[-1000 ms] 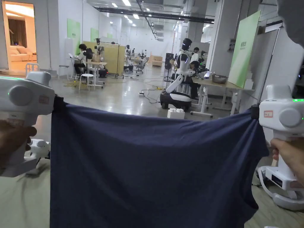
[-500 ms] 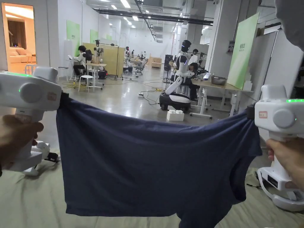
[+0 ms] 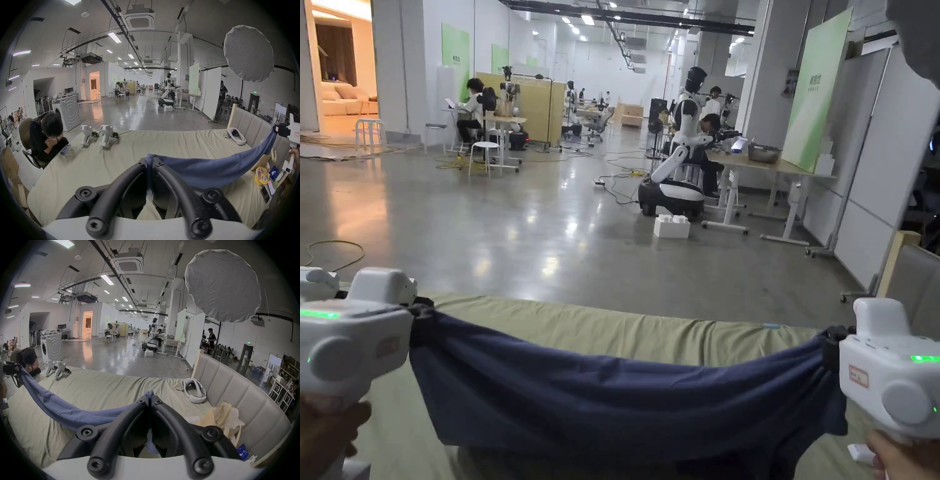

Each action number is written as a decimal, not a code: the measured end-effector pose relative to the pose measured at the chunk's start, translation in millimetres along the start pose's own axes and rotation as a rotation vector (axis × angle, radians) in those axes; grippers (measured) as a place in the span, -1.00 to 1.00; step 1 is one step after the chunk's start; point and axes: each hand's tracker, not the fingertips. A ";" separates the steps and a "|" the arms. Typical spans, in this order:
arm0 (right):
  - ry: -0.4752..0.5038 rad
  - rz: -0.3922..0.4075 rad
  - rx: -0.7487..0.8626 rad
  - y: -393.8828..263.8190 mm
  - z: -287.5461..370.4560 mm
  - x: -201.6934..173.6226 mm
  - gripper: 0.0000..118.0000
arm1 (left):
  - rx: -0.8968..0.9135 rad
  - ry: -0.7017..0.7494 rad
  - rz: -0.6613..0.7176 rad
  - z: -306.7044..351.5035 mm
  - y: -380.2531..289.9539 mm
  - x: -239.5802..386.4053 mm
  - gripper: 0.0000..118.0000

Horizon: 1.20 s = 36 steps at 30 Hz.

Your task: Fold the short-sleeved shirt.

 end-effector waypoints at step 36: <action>0.058 0.118 -0.666 -267.5 127.3 -20.6 -0.93 | -0.686 -0.020 -0.019 162.1 -268.5 -1.0 -0.88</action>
